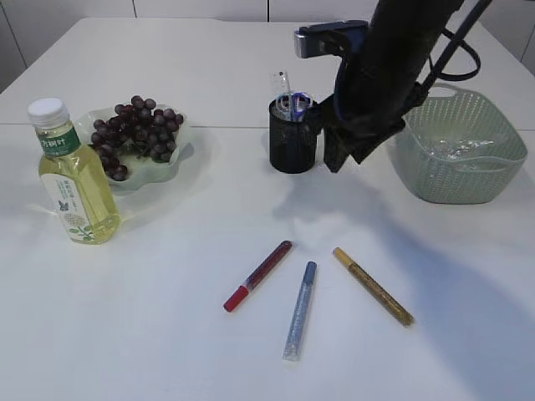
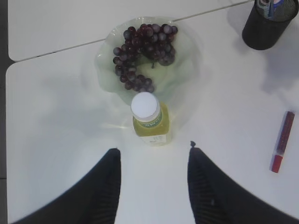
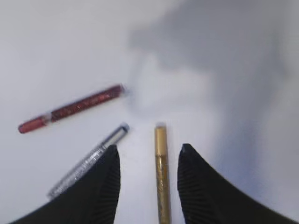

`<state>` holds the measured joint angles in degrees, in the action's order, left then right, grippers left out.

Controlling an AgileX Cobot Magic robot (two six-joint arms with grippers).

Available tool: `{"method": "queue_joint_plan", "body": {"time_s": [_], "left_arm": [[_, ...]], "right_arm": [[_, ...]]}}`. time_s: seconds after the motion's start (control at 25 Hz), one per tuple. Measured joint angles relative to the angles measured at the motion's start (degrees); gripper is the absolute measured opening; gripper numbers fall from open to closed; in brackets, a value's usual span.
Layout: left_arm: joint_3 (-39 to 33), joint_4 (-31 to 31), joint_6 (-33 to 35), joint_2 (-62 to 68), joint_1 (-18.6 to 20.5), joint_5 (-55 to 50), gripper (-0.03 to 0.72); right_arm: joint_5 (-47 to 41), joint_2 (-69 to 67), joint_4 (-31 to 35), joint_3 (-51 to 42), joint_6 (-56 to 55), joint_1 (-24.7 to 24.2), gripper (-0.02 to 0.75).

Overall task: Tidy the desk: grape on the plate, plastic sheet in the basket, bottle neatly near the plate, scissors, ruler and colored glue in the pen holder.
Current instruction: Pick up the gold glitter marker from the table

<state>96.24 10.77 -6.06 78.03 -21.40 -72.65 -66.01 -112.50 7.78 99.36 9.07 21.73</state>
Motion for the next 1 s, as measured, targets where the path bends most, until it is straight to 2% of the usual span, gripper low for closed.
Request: {"method": "queue_joint_plan", "body": {"time_s": [0.12, 0.24, 0.68, 1.0], "left_arm": [[0.00, 0.00, 0.00, 0.00, 0.00, 0.00, 0.343], [0.00, 0.00, 0.00, 0.00, 0.00, 0.00, 0.343], [0.00, 0.00, 0.00, 0.00, 0.00, 0.00, 0.343], [0.00, 0.00, -0.10, 0.00, 0.00, 0.00, 0.343]], "right_arm": [[-3.58, 0.00, -4.45, 0.00, -4.43, 0.00, 0.313], [-3.96, 0.00, -5.96, 0.00, -6.60, 0.00, 0.313], [-4.07, -2.57, -5.28, 0.02, -9.87, 0.00, 0.349], [-4.07, -9.87, -4.35, 0.11, -9.07, 2.37, 0.352]]}}
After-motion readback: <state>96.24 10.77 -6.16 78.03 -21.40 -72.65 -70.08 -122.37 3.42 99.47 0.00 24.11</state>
